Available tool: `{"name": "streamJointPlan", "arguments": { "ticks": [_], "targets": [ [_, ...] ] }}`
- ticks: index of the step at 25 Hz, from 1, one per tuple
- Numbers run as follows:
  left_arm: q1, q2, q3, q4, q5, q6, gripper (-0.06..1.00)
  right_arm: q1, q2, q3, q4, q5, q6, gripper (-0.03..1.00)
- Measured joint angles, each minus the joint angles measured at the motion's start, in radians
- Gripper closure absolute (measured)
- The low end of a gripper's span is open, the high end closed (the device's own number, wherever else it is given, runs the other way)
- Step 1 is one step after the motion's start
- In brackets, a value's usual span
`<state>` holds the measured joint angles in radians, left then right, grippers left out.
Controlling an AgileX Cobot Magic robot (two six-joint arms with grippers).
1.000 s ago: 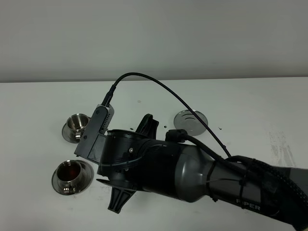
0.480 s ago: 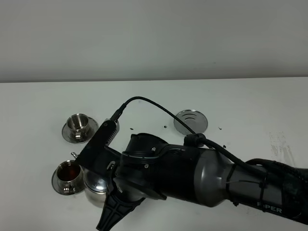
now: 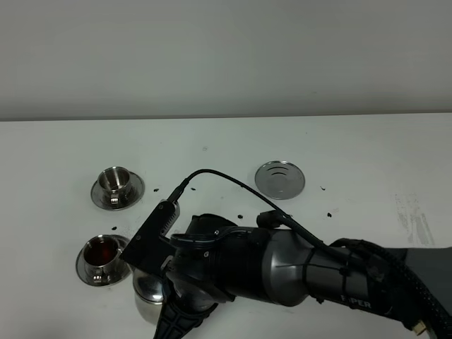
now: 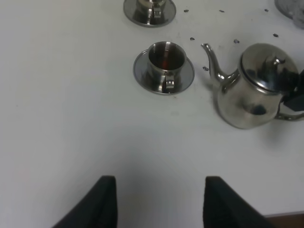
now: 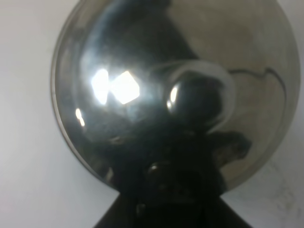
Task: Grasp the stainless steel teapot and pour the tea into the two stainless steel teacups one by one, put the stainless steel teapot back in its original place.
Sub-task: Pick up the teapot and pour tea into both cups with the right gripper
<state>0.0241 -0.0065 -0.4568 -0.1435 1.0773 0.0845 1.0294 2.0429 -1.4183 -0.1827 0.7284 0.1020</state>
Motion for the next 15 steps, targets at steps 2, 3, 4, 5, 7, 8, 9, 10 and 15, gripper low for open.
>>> {"name": "streamJointPlan", "arguments": {
  "ticks": [2,3,4,5,7,8,9,10,15],
  "targets": [
    [0.0,0.0,0.0,0.0,0.0,0.0,0.54,-0.004,0.009,0.0,0.009,-0.004,-0.011,0.77],
    [0.0,0.0,0.0,0.0,0.0,0.0,0.54,-0.006,0.009,0.0,0.009,-0.005,-0.013,0.77],
    [0.0,0.0,0.0,0.0,0.0,0.0,0.54,-0.007,0.009,-0.003,0.009,0.0,-0.018,0.77],
    [0.0,0.0,0.0,0.0,0.0,0.0,0.54,-0.008,0.012,-0.013,0.007,0.014,-0.024,0.77],
    [0.0,0.0,0.0,0.0,0.0,0.0,0.54,-0.008,0.013,-0.049,-0.008,0.066,-0.036,0.77],
    [0.0,0.0,0.0,0.0,0.0,0.0,0.54,-0.008,0.013,-0.069,-0.023,0.089,-0.039,0.77],
    [0.0,0.0,0.0,0.0,0.0,0.0,0.54,-0.008,0.013,-0.095,-0.045,0.119,-0.043,0.77],
    [0.0,0.0,0.0,0.0,0.0,0.0,0.54,-0.01,0.013,-0.116,-0.067,0.136,-0.044,0.77],
    [0.0,0.0,0.0,0.0,0.0,0.0,0.54,-0.041,0.013,-0.221,-0.222,0.194,-0.05,0.77]
  ]
}}
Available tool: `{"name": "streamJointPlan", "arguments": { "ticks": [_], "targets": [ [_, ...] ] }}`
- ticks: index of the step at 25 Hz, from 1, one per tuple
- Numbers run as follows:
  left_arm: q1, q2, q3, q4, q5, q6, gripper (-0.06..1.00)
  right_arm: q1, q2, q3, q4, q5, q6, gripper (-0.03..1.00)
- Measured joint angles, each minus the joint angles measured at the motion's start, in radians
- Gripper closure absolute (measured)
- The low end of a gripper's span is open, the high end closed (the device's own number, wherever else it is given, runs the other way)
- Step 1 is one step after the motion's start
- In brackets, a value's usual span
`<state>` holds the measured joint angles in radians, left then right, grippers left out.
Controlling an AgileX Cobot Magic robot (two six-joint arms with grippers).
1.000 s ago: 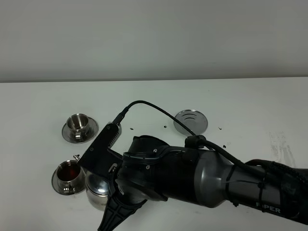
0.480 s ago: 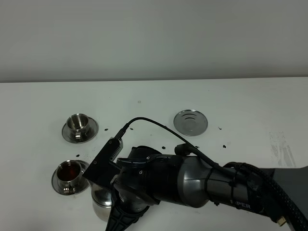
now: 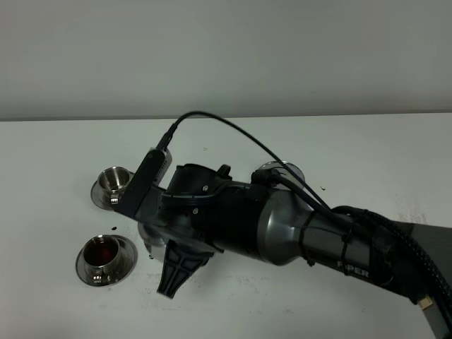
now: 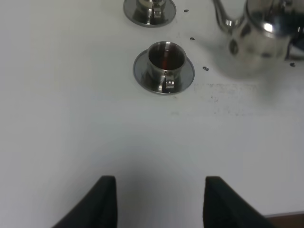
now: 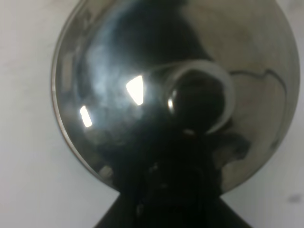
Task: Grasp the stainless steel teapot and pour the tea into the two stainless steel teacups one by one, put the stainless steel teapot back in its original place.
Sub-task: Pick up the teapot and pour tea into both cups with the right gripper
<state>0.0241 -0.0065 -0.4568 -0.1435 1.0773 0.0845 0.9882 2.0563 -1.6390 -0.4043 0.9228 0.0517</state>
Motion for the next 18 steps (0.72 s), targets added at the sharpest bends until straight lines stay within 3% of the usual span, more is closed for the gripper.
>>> {"name": "streamJointPlan", "arguments": {
  "ticks": [4,12,18],
  "targets": [
    [0.0,0.0,0.0,0.0,0.0,0.0,0.54,-0.028,0.005,-0.046,-0.114,-0.002,-0.018,0.77],
    [0.0,0.0,0.0,0.0,0.0,0.0,0.54,-0.063,0.138,-0.199,-0.152,-0.004,-0.132,0.77],
    [0.0,0.0,0.0,0.0,0.0,0.0,0.54,-0.075,0.244,-0.317,-0.254,-0.004,-0.18,0.77]
  ]
}}
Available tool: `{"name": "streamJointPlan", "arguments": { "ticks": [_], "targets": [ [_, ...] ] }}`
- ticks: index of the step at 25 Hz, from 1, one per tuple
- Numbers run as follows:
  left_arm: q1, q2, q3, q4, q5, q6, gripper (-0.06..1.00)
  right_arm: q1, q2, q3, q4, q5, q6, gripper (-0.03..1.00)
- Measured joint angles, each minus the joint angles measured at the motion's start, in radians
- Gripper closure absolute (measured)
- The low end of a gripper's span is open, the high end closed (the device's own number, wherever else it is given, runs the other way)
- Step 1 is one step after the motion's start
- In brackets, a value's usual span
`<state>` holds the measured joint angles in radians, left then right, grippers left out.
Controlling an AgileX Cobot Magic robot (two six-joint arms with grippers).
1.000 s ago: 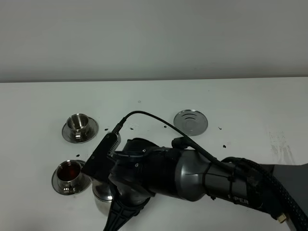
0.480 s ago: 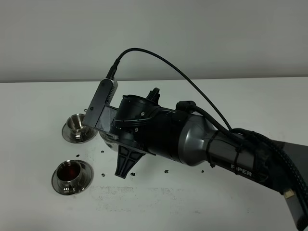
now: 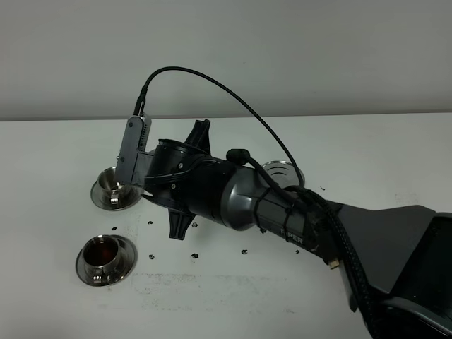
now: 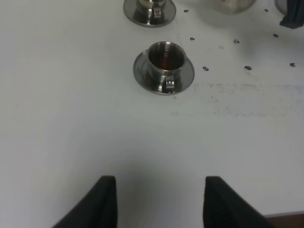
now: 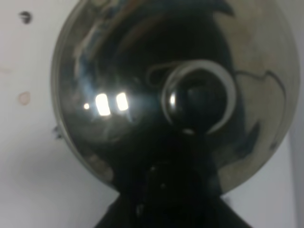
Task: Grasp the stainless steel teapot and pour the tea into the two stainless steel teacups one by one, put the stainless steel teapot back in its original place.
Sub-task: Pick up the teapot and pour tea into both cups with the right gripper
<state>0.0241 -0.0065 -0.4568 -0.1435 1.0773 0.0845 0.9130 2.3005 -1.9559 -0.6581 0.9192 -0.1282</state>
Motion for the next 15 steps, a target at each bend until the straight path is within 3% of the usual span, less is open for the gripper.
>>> {"name": "streamJointPlan", "arguments": {
  "ticks": [8,15],
  "targets": [
    [0.0,0.0,0.0,0.0,0.0,0.0,0.54,0.0,0.057,-0.031,-0.17,-0.057,-0.046,0.77],
    [0.0,0.0,0.0,0.0,0.0,0.0,0.54,0.0,0.077,-0.032,-0.246,-0.114,-0.056,0.77]
  ]
}}
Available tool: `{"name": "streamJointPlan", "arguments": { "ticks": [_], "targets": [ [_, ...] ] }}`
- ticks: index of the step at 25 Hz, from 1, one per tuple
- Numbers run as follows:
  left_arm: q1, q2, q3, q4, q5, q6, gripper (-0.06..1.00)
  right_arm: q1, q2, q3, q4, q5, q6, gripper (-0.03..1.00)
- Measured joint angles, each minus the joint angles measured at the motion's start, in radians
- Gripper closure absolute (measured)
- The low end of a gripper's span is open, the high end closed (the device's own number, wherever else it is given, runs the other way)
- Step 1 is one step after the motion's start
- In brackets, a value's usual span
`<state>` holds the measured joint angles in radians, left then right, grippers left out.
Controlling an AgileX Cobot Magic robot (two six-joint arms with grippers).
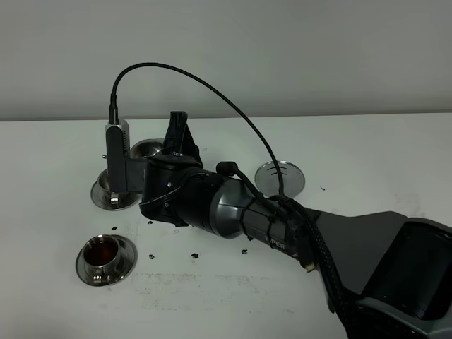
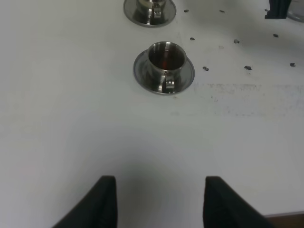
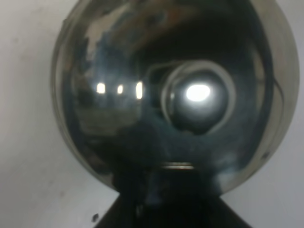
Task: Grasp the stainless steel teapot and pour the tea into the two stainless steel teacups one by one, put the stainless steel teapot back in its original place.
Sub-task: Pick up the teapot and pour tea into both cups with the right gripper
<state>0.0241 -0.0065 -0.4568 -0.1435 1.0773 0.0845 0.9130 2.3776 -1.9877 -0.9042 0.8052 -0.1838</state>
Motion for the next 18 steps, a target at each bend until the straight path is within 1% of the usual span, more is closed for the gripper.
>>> {"name": "streamJointPlan", "arguments": {
  "ticks": [11,18],
  "targets": [
    [0.0,0.0,0.0,0.0,0.0,0.0,0.54,0.0,0.055,0.0,-0.104,-0.01,-0.002,0.77],
    [0.0,0.0,0.0,0.0,0.0,0.0,0.54,0.0,0.068,0.0,-0.203,-0.02,-0.002,0.77]
  ]
}}
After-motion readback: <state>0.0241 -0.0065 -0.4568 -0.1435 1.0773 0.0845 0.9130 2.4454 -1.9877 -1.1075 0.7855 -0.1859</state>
